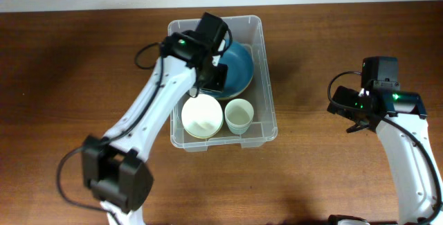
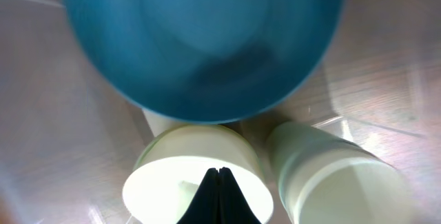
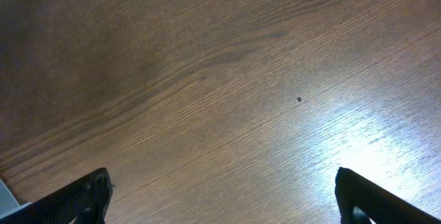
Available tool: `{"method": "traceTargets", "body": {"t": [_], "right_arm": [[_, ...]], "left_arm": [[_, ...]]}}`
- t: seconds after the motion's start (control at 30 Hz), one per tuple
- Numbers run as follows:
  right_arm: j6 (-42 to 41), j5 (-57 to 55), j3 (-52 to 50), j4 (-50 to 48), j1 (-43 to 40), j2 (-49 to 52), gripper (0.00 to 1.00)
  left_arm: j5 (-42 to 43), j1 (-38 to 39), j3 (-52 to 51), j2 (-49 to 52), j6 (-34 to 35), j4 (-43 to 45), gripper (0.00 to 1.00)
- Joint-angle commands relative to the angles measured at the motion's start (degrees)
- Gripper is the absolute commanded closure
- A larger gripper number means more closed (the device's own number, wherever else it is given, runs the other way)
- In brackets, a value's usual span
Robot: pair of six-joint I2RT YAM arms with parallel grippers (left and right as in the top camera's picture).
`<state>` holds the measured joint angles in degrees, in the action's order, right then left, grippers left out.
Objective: Pack container
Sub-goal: 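Lower the white bowl into the bin onto the stacked bowls, release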
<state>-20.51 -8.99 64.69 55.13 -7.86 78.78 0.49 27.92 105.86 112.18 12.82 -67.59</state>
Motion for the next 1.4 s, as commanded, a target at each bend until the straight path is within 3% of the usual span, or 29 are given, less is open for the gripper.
{"method": "traceTargets", "body": {"t": [0.0,0.27,0.53,0.8,1.13,1.37], "right_arm": [[0.6,-0.7,0.2,0.2,0.0,-0.6,0.01],[0.8,-0.7,0.2,0.2,0.0,-0.6,0.01],[0.8,-0.8,0.2,0.4,0.0,-0.6,0.01],[0.8,-0.8,0.2,0.3,0.0,-0.6,0.01],[0.8,-0.8,0.2,0.3,0.0,-0.6,0.01],[0.8,-0.8,0.2,0.5,0.0,-0.6,0.01]], "left_arm": [[1.4,0.1,-0.5,5.6,-1.0,-0.1,0.99],[5.5,0.0,0.3,8.0,-1.0,-2.7,0.99],[-0.6,-0.8,9.5,2.9,-0.9,-9.4,0.99],[-1.5,-0.8,9.2,0.1,-0.5,-12.7,0.99],[-1.3,-0.8,2.3,0.3,0.0,-9.7,0.99],[0.2,-0.8,-8.4,0.4,0.6,-1.2,0.99]]}}
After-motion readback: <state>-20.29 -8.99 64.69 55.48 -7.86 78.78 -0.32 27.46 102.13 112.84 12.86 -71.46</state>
